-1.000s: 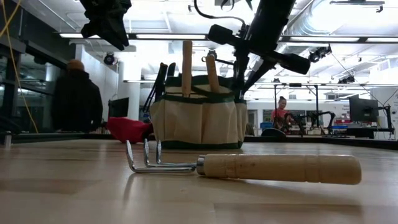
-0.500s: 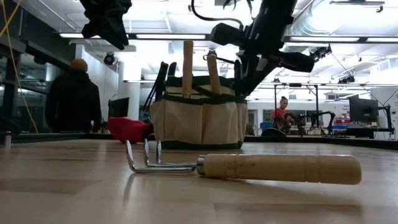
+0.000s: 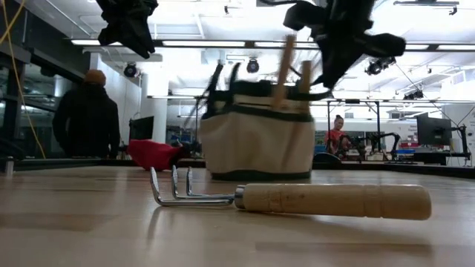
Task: Pick & Place Garden tools in Gardening bag
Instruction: Adjust the gardening bag
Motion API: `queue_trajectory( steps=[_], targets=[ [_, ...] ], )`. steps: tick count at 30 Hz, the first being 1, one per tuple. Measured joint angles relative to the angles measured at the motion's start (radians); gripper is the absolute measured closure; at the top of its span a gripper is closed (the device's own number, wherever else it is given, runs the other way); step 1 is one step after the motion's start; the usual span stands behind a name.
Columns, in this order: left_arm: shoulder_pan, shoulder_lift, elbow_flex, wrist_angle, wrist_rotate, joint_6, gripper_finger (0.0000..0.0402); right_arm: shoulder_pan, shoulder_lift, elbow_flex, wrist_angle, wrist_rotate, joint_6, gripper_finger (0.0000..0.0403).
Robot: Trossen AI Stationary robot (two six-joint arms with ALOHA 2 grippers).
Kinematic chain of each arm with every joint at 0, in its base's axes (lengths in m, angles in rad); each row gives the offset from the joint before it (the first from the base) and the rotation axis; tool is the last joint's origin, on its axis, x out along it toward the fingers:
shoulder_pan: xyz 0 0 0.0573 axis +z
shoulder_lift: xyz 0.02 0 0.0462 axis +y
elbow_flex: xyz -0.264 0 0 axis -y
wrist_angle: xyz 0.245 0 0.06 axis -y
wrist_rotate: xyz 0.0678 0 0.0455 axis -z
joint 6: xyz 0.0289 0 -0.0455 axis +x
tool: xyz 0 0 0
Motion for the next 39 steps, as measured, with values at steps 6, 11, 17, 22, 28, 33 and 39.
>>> queue_trajectory(
  steps=[6,11,17,22,28,33,39],
  targets=[
    [0.000,0.000,0.000,0.020,0.006,-0.013,0.0295,-0.021,-0.052,0.000,-0.122,-0.014,-0.129,0.0398],
    [0.000,0.000,0.000,0.042,0.030,-0.019,0.0295,-0.056,-0.090,0.000,-0.227,-0.023,-0.295,0.0399],
    [0.000,0.000,0.000,0.048,0.038,-0.020,0.0295,-0.128,-0.141,0.000,-0.256,-0.024,-0.543,0.0399],
    [0.000,0.000,0.000,0.053,0.060,-0.020,0.0295,-0.208,-0.159,0.000,-0.255,-0.022,-0.796,0.0399],
    [0.000,0.000,0.000,0.091,0.090,-0.040,0.0295,-0.311,-0.159,0.000,-0.243,-0.029,-1.061,0.0399],
    [0.000,0.011,0.001,0.101,0.104,-0.061,0.0295,-0.385,-0.159,0.000,-0.223,-0.030,-1.258,0.0399],
    [-0.002,0.035,0.001,0.103,0.138,-0.059,0.0295,-0.443,-0.159,0.000,-0.158,-0.051,-1.493,0.0399]
  ],
)
